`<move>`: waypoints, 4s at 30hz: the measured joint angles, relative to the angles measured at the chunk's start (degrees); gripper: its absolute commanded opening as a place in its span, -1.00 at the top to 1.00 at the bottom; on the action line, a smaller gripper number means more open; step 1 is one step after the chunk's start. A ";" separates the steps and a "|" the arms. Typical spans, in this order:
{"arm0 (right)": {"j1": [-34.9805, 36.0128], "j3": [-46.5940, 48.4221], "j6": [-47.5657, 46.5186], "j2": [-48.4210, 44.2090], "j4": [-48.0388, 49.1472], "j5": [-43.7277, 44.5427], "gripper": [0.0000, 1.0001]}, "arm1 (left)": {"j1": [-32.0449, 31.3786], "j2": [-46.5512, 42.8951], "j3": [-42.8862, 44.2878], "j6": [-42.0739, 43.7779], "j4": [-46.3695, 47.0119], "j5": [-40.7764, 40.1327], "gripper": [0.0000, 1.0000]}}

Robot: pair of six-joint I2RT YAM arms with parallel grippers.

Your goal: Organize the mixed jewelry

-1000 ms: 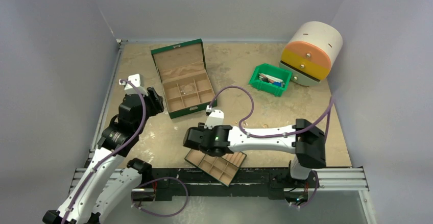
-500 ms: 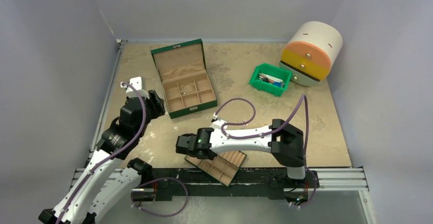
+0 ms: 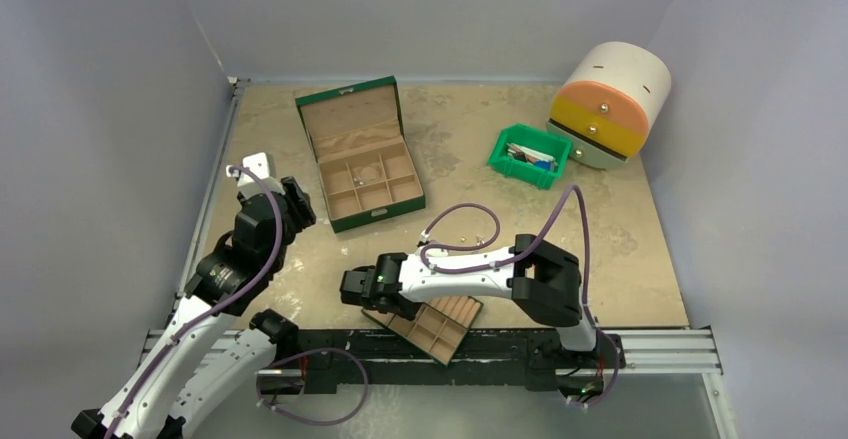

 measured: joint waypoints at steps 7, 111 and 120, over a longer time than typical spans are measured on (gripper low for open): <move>0.00 0.02 1.27 0.79 -1.14 -0.74 0.29 | 0.00 0.00 0.07 -0.02 -0.37 -0.98 0.00; -26.23 31.98 -92.67 6.23 25.57 -2.58 1.00 | 12.26 7.17 0.57 -2.93 -1.57 -9.75 -0.01; -27.19 40.44 -91.73 15.89 23.71 -4.15 1.00 | 12.90 6.64 0.57 -2.95 -1.60 -10.62 -0.01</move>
